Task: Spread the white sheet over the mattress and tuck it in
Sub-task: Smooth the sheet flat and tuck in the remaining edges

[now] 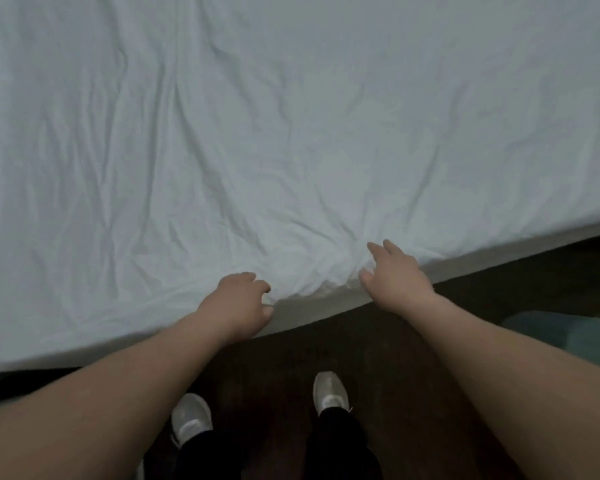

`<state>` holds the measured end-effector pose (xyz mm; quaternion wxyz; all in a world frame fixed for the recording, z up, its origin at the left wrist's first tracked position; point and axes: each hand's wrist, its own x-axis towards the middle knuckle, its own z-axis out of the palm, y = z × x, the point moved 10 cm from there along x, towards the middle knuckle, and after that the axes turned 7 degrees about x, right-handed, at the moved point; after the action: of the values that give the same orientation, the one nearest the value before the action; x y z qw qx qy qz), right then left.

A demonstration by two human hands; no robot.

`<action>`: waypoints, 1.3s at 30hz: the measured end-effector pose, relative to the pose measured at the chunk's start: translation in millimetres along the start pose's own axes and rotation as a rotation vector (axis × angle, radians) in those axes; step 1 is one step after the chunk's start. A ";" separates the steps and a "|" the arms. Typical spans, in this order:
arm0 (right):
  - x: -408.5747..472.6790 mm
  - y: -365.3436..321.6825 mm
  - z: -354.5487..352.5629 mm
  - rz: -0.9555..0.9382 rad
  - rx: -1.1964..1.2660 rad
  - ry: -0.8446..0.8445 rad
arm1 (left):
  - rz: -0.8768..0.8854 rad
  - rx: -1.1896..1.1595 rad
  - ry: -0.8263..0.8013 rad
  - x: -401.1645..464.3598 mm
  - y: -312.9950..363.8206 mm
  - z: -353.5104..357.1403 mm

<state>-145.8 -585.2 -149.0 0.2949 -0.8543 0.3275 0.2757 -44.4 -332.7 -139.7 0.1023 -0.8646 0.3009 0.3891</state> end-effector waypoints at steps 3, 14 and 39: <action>-36.1 15.5 -32.5 -0.023 0.070 -0.004 | 0.015 -0.007 0.026 -25.0 56.6 -40.5; -161.6 79.9 -234.8 0.075 0.203 0.144 | 0.136 0.026 0.178 -92.7 201.1 -222.3; 37.2 47.5 -483.2 -0.162 -0.023 0.093 | -0.204 -0.293 0.247 32.5 234.8 -426.6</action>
<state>-22.3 -959.7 136.7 0.2907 -0.8932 0.2675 0.2149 92.3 -709.8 138.4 -0.0233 -0.9373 0.1624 0.3075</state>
